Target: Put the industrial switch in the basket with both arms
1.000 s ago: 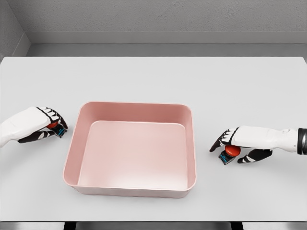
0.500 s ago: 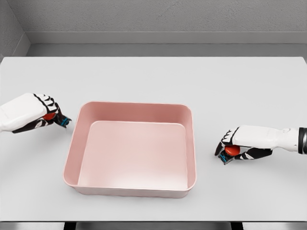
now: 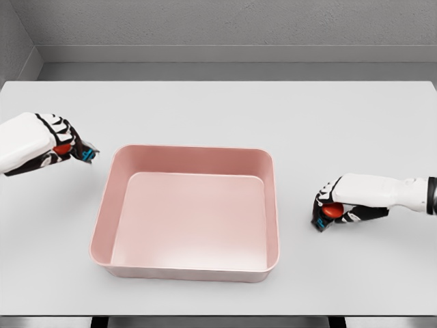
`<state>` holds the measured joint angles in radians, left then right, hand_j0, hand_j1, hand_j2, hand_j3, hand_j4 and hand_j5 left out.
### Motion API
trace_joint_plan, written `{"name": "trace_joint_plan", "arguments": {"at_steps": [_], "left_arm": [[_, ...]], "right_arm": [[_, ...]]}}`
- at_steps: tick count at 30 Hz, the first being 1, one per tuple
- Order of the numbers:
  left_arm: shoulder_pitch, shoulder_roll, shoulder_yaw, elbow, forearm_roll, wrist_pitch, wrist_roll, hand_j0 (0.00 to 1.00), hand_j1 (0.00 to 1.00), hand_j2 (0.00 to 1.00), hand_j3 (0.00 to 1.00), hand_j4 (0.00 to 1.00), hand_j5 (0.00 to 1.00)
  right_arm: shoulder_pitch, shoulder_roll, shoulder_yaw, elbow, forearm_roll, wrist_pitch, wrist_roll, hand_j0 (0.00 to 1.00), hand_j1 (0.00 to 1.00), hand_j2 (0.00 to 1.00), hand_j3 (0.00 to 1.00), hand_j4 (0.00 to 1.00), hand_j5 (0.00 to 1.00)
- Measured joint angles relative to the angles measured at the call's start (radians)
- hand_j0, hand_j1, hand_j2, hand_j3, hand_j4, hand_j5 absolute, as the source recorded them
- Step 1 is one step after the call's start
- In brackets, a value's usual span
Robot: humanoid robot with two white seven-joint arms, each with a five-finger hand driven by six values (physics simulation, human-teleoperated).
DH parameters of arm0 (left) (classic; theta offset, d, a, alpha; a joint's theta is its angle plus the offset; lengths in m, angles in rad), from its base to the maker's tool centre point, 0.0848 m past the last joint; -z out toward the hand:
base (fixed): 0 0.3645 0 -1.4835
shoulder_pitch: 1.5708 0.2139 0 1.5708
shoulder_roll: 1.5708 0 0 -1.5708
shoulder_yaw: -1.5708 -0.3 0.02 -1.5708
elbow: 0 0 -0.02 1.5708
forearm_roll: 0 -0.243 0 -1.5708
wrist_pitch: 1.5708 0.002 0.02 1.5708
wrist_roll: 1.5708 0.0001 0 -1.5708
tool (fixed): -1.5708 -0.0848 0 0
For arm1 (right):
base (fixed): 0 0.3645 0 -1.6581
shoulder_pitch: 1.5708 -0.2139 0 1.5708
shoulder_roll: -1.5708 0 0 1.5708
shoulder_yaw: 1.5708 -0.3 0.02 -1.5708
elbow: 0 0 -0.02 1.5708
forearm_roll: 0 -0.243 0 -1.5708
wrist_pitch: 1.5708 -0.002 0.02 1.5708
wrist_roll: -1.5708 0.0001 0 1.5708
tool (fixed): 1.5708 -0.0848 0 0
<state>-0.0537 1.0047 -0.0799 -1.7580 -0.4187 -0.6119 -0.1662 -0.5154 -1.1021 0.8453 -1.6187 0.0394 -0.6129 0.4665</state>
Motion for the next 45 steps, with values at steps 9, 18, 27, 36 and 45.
{"name": "trace_joint_plan", "arguments": {"at_steps": [9, 18, 27, 36, 45], "left_arm": [[-0.046, -0.013, 0.016, -0.006, 0.023, 0.0, 0.0, 0.39, 0.39, 0.39, 0.39, 0.39, 0.39], [-0.078, -0.053, 0.007, -0.007, 0.039, 0.0, 0.001, 0.39, 0.39, 0.39, 0.39, 0.39, 0.39], [-0.104, -0.126, -0.067, -0.007, 0.039, 0.0, -0.006, 0.39, 0.39, 0.39, 0.39, 0.39, 0.39], [-0.138, -0.164, -0.167, -0.007, 0.036, 0.0, -0.012, 0.39, 0.39, 0.39, 0.39, 0.39, 0.39], [-0.14, -0.181, -0.26, -0.007, 0.031, 0.0, -0.013, 0.39, 0.39, 0.39, 0.39, 0.39, 0.39]], "right_arm": [[-0.037, -0.002, -0.008, -0.003, -0.001, 0.0, -0.001, 0.5, 0.5, 0.5, 0.5, 0.5, 0.5], [-0.067, -0.002, -0.009, -0.007, -0.004, 0.0, -0.003, 0.5, 0.5, 0.5, 0.5, 0.5, 0.5], [-0.092, -0.002, -0.009, -0.015, -0.009, 0.0, -0.003, 0.5, 0.5, 0.5, 0.5, 0.5, 0.5], [-0.127, 0.0, -0.009, -0.021, -0.016, 0.0, -0.007, 0.5, 0.5, 0.5, 0.5, 0.5, 0.5], [-0.155, 0.005, -0.009, -0.024, -0.024, 0.0, -0.009, 0.5, 0.5, 0.5, 0.5, 0.5, 0.5]]}}
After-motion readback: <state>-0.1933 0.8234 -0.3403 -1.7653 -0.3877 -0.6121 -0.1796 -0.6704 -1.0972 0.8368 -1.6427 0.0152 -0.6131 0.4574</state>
